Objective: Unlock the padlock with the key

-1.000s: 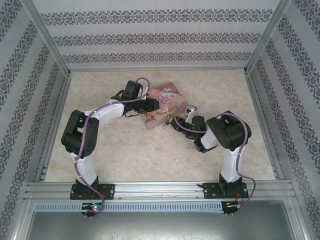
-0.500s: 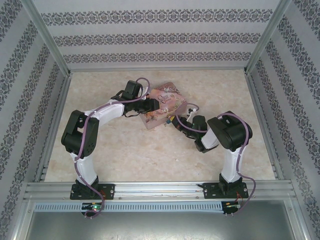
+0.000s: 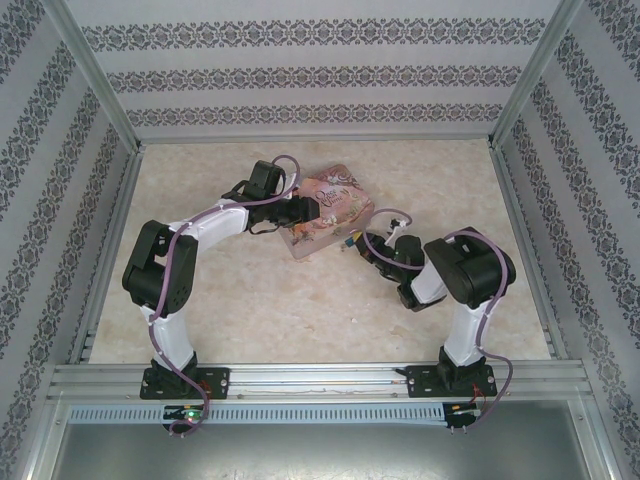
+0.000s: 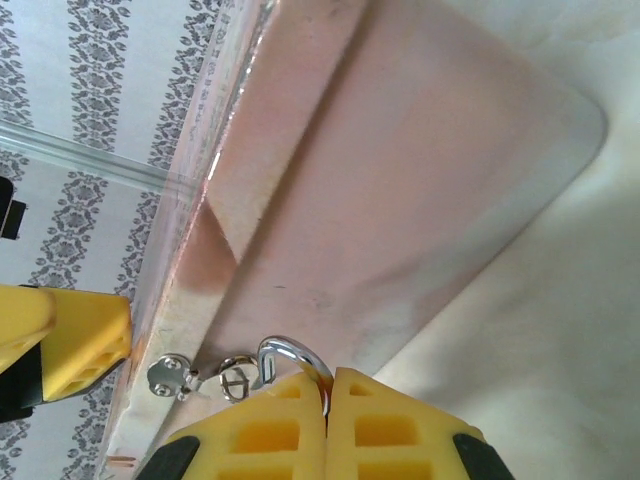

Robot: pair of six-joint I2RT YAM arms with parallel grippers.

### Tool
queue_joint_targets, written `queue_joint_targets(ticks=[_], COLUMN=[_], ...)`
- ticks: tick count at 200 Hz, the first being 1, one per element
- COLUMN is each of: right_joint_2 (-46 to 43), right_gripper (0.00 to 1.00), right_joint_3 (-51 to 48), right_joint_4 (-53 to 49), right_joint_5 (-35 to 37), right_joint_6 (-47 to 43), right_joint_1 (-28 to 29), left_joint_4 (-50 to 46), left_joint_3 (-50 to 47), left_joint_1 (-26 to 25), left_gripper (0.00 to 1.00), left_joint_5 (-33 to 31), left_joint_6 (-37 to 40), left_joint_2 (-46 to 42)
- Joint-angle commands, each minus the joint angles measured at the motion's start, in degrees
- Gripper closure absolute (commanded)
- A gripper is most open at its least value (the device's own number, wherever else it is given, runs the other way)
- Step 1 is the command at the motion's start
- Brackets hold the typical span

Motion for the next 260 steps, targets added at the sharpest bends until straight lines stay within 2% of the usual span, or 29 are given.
queue_joint_targets(ticks=[1, 72, 123, 163, 195, 260], right_joint_2=[-3.3, -14.9, -22.8, -31.7, -39.5, -51.2], right_gripper=[1.00, 1.00, 1.00, 1.00, 1.00, 1.00], right_joint_3=[-1.5, -6.4, -7.0, -5.8, -4.8, 1.6], right_joint_4=[2.5, -5.4, -13.6, -26.3, -37.6, -63.3], right_joint_5=[1.7, 2.5, 2.1, 2.2, 3.5, 0.6], right_joint_6=[-2.2, -6.1, -8.9, -13.7, -16.9, -25.7], right_joint_1=[-1.1, -4.0, -4.9, -4.9, -4.9, -4.4], left_joint_4=[-5.8, -3.9, 1.7, 6.5, 8.0, 12.0], left_joint_3=[-1.6, 0.2, -5.2, -12.2, -16.8, -25.0], left_joint_1=[0.0, 1.9, 2.5, 2.9, 3.3, 3.6], left_gripper=[0.56, 0.53, 0.49, 0.46, 0.42, 0.32], left_joint_5=[-1.7, -3.9, -7.0, -11.1, -17.7, -27.2], left_joint_6=[-0.5, 1.2, 2.7, 4.1, 5.4, 9.4], left_joint_2=[0.6, -4.6, -12.3, -19.6, -26.2, -37.2])
